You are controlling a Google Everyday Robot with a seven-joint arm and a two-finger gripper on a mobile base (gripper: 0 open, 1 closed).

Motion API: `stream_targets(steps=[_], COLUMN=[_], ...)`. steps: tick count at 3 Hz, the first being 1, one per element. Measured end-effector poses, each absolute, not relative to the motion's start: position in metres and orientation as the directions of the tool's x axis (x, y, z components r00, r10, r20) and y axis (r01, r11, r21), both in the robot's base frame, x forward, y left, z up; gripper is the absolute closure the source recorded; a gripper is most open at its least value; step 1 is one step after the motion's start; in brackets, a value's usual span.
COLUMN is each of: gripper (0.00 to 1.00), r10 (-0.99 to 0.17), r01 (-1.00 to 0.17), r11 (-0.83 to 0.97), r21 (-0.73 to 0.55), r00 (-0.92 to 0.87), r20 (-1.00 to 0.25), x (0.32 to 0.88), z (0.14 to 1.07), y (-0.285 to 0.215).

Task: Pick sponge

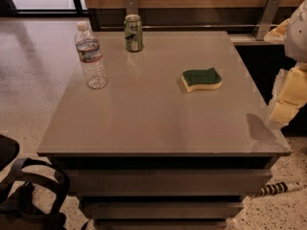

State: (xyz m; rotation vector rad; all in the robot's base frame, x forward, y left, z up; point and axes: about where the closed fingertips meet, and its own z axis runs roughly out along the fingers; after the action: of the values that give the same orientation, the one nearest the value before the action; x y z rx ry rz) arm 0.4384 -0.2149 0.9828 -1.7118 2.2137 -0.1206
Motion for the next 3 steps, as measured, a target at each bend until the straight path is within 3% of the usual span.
stream_targets(steps=[2,3], gripper=[0.00,0.00], r10=[-0.920,-0.835], r01=[-0.899,-0.854], r11=[0.342,0.454], r21=[-0.273,-0.252], r00=[-0.261,-0.310], r20=[-0.293,-0.454], x=[0.457,0.494], z=[0.981,0.958], y=[-0.228,-0.243])
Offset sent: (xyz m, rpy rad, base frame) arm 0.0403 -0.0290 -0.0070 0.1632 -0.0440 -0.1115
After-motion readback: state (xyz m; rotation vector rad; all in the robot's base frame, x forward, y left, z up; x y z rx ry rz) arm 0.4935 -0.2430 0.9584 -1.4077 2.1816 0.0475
